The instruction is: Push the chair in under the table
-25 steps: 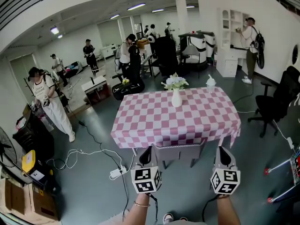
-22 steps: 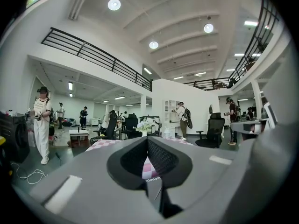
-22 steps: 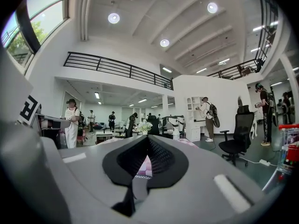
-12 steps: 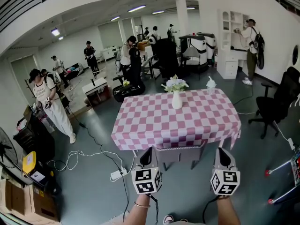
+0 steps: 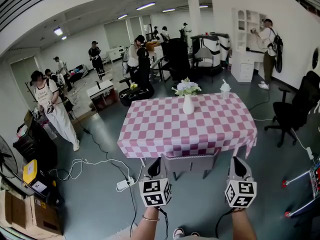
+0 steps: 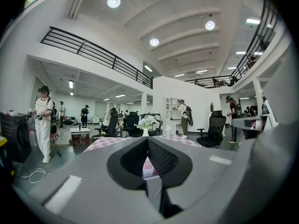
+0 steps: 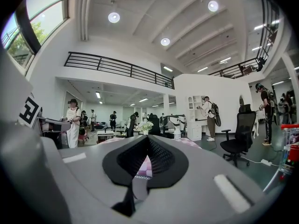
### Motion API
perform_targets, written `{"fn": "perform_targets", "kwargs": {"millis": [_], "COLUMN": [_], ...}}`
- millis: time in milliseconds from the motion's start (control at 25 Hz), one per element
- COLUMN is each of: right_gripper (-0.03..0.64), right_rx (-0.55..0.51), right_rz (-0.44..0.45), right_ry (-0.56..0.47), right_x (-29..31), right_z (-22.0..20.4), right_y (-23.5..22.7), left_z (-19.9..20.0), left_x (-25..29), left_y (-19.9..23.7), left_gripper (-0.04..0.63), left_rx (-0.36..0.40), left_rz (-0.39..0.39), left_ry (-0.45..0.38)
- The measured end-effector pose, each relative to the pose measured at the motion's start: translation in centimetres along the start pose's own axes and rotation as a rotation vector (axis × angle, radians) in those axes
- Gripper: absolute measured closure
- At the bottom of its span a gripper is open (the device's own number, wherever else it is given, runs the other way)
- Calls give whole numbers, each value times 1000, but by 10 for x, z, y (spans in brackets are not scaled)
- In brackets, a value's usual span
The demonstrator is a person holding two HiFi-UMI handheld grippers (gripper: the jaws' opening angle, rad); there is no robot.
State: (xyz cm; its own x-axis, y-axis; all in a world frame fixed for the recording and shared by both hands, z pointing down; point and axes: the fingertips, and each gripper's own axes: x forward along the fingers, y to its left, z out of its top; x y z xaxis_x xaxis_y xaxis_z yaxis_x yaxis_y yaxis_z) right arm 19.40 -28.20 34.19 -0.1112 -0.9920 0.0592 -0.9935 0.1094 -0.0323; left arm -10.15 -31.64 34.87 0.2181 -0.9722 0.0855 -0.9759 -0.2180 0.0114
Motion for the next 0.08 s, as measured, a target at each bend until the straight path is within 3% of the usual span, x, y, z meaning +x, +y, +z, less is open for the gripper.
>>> {"fn": "perform_targets", "kwargs": {"millis": [80], "right_gripper": [607], "right_rx": [-2], "right_rz": [4], "right_ry": [4], "right_x": [1], "right_z": [1], "right_y": [2], "left_z": [0], "left_x": [1], "left_y": [1], "left_gripper": [595], "left_rx": [-3], "left_rz": [-1], "left_ry": [0]}}
